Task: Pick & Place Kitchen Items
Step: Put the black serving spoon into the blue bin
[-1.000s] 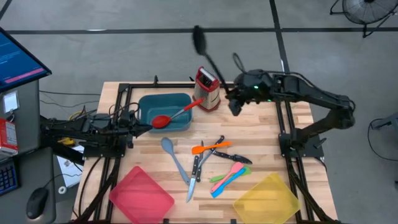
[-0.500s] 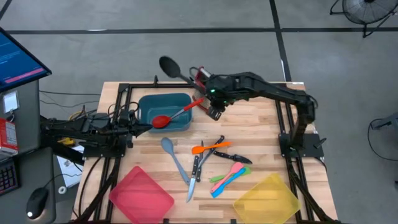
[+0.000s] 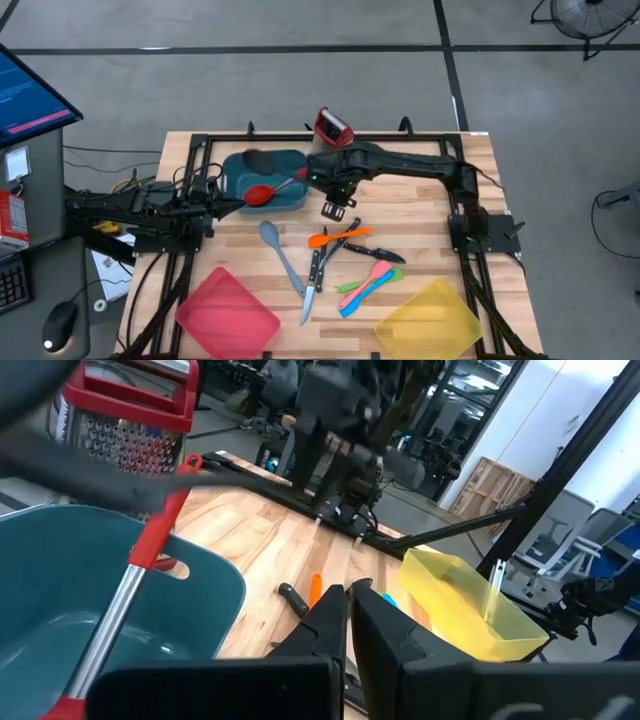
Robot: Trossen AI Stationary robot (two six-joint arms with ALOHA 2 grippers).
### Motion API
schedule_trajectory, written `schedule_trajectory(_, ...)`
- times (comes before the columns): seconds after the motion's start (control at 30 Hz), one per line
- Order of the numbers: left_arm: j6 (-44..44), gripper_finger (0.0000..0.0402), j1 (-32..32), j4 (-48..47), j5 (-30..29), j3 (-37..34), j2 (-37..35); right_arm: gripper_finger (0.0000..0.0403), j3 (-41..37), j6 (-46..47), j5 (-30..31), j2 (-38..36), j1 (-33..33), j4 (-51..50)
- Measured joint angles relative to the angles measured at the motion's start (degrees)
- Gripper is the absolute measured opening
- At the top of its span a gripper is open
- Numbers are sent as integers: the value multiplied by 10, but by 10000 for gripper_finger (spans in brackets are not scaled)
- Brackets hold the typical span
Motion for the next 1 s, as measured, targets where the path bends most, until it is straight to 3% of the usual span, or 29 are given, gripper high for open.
schedule_trajectory(0.2, 0, 2, 0, 4, 0, 0, 0, 96, 0, -8, -4, 32, -8, 0)
schedule_trajectory(1.0, 5, 2, 0, 5, 1, 0, 0, 96, -25, -30, -12, 44, -34, 66)
